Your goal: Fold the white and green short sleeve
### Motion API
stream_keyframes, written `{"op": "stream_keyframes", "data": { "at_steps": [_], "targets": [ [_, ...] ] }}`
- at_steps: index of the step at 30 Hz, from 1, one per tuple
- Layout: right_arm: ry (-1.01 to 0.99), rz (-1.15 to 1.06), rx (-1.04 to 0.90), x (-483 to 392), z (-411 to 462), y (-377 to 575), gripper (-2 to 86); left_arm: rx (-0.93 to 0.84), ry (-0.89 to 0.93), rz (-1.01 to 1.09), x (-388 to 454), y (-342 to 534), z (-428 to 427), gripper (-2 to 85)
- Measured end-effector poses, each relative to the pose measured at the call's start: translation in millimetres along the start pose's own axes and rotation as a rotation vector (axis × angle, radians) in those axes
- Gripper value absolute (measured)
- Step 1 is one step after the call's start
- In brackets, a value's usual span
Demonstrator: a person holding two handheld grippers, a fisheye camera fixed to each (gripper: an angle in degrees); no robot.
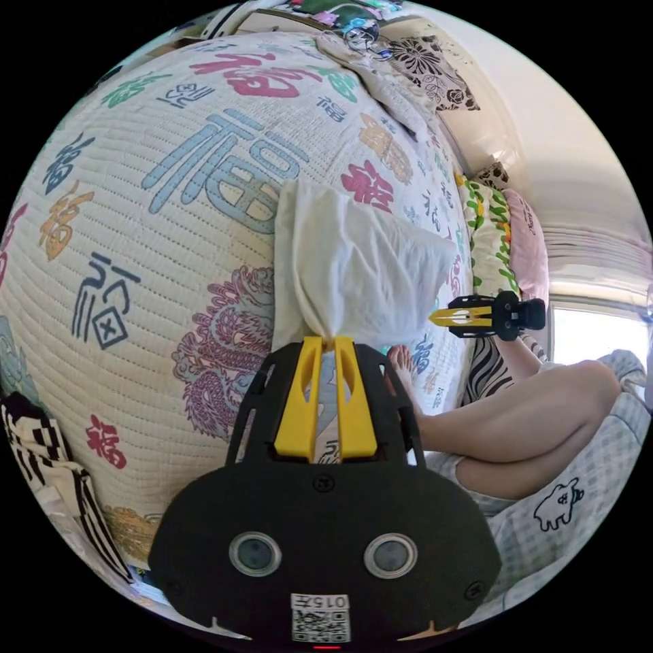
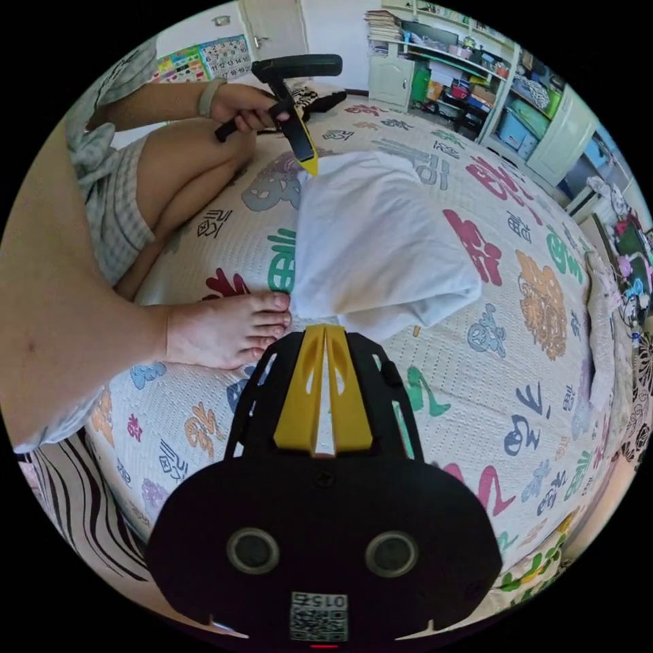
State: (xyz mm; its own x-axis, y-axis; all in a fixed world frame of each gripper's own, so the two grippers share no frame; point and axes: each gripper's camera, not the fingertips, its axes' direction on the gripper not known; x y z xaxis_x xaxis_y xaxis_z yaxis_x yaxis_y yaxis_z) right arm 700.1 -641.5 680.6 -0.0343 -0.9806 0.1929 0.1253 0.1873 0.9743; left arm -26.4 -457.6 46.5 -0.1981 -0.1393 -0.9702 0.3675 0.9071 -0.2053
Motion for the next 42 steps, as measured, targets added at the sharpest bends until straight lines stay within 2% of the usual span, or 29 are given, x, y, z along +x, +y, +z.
{"op": "stream_keyframes", "data": {
  "at_steps": [4, 6, 7, 10, 12, 15, 19, 24, 31, 35, 37, 42],
  "targets": [
    [-0.105, 0.33, 0.179, 35, -20, 25, 1.2, 0.037, 0.028, -0.019, -4, -2, 4, 1.6],
    [-0.098, 0.509, 0.303, 56, -31, 41, 4.8, 0.043, 0.048, -0.027, -7, -2, 6, 1.7],
    [-0.169, 0.618, 0.368, 74, -34, 51, 6.9, 0.05, 0.063, -0.035, -9, -2, 6, 1.8],
    [-0.412, 0.738, 0.441, 111, -21, 65, 9.1, 0.061, 0.076, -0.042, -12, -2, 9, 1.8],
    [-0.502, 0.797, 0.472, 128, -10, 68, 9.4, 0.065, 0.077, -0.041, -13, -2, 10, 1.6],
    [-0.499, 0.838, 0.43, 152, -1, 65, 3.7, 0.074, 0.105, -0.037, -14, -1, 12, 1.4],
    [-0.57, 0.914, 0.428, 194, 6, 79, 1.3, 0.112, 0.104, 0.024, -2, 0, 14, 1.1],
    [-0.697, 0.907, 0.429, 219, 22, 95, 2.5, 0.112, 0.07, 0.005, -4, 2, 36, 2.4],
    [-0.477, 0.721, 0.316, 169, -19, 93, 10.1, 0.13, 0.121, 0.019, -12, 8, 16, 8.0],
    [-0.399, 0.712, 0.204, 149, 0, 84, 6.8, 0.085, 0.141, 0.022, -16, 0, 26, 5.0],
    [-0.285, 0.677, 0.187, 143, 5, 85, 4.2, 0.077, 0.102, 0.047, -16, 3, 32, 2.8],
    [-0.264, 0.65, 0.176, 145, 12, 84, 4.2, 0.077, 0.088, 0.021, -18, 10, 34, 3.3]
  ]
}}
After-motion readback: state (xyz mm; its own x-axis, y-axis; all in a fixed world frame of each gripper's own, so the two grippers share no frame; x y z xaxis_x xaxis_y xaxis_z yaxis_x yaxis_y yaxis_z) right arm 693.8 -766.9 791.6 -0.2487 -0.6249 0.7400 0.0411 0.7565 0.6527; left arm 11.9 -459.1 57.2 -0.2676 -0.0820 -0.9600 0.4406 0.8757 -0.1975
